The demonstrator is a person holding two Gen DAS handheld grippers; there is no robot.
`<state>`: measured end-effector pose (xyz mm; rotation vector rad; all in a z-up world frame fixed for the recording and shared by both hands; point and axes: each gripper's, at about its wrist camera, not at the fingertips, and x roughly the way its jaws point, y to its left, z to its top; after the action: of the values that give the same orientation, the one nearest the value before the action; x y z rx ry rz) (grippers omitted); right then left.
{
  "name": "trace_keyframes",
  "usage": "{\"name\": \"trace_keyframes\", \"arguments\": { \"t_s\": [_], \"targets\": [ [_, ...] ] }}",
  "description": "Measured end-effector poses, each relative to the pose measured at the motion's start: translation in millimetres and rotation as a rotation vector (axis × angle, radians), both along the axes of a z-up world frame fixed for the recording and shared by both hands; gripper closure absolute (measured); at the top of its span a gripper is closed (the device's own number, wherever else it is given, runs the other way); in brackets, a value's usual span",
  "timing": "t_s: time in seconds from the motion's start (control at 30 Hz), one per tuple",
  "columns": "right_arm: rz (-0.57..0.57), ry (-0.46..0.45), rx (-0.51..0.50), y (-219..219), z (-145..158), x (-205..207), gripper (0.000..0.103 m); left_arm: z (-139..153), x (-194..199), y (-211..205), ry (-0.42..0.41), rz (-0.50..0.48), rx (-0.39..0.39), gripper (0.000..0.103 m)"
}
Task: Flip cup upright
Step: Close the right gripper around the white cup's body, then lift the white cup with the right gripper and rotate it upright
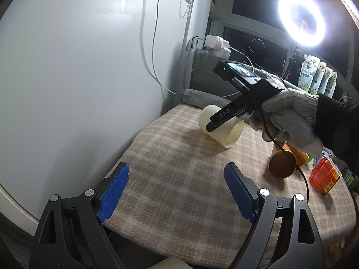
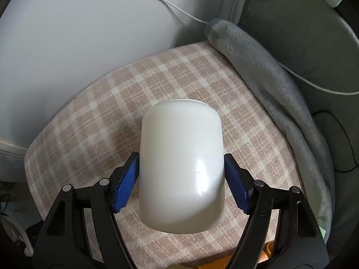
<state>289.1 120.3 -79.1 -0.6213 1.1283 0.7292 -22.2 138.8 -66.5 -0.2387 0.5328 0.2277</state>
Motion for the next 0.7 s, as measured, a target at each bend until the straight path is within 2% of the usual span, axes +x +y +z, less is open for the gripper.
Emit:
{"name": "trace_keyframes", "arguments": {
  "t_s": [0.2,0.33,0.5,0.7],
  "targets": [
    [0.084,-0.022,0.061,-29.8,42.5,-32.8,0.027,5.7,-5.4,-5.9,-0.013,-0.008,0.019,0.016],
    [0.146,-0.036,0.078,-62.1,58.2,-64.6,0.027,10.9,-9.8,-12.7,-0.022,-0.018,0.031,0.016],
    [0.231,-0.035,0.063,-104.5,58.8,-102.7,0.027,15.2,-12.0,-28.1,-0.027,-0.049,0.048,0.016],
    [0.320,-0.045,-0.012,-153.7,41.0,-148.1,0.027,18.8,-12.2,-57.8,-0.029,-0.113,0.083,0.016]
  ]
}}
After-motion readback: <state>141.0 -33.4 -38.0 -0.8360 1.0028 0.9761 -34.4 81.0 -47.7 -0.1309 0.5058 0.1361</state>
